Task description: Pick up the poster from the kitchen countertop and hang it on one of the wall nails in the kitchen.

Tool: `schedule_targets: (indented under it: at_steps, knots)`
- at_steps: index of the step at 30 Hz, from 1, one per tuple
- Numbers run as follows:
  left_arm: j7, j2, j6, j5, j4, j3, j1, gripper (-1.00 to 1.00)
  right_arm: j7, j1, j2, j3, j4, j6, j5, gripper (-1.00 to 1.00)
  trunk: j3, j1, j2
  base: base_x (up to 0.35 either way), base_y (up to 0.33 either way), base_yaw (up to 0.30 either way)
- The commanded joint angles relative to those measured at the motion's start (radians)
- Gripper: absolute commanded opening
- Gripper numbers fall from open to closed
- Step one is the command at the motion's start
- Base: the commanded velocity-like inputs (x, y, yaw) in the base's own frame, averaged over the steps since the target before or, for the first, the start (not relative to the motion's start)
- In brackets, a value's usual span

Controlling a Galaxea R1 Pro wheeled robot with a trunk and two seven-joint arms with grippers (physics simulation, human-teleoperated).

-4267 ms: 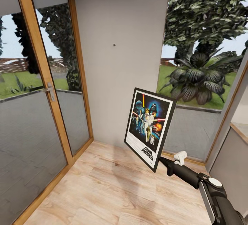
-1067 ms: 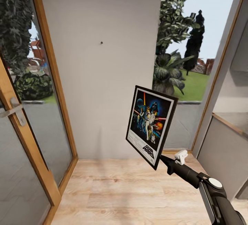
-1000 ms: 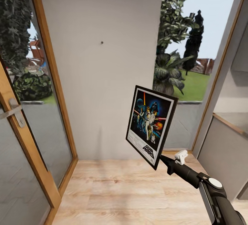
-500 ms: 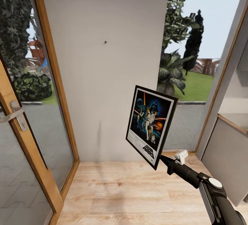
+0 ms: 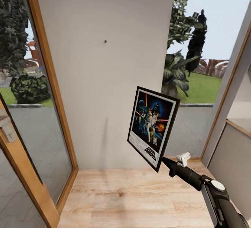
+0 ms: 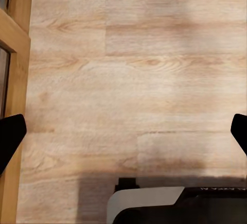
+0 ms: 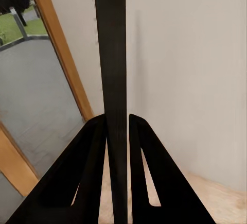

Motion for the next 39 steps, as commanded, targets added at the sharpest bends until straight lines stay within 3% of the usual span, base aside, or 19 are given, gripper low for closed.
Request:
schedule_targets:
  at_steps: [1, 22, 31, 35, 39]
  knots:
    - [0.000, 0.000, -0.002, 0.000, -0.001, 0.001, 0.001, 1.00, 0.007, 0.000, 0.000, -0.002, -0.001, 0.010, -0.004, -1.00, 0.000, 0.001, 0.000, 0.332, 0.000, 0.000]
    - [0.000, 0.000, -0.002, 0.000, -0.001, 0.001, 0.001, 1.00, 0.010, 0.000, 0.000, -0.002, -0.001, 0.010, -0.004, -1.00, 0.000, 0.001, 0.000, 0.335, 0.000, 0.000]
    - [0.000, 0.000, -0.002, 0.001, -0.001, 0.001, 0.000, 1.00, 0.067, 0.000, 0.000, 0.006, -0.083, 0.020, -0.005, -1.00, 0.000, 0.001, 0.000, 0.027, 0.000, 0.000]
    - [0.000, 0.000, -0.002, 0.001, -0.001, 0.001, 0.001, 1.00, 0.078, 0.000, 0.000, 0.024, -0.112, 0.052, -0.005, -1.00, 0.000, 0.001, 0.000, 0.002, 0.000, 0.000]
    - [0.000, 0.000, -0.002, 0.001, -0.001, 0.001, 0.001, 1.00, 0.080, -0.001, 0.000, 0.067, -0.186, 0.146, -0.005, -1.00, 0.000, 0.001, 0.000, 0.000, 0.000, 0.000]
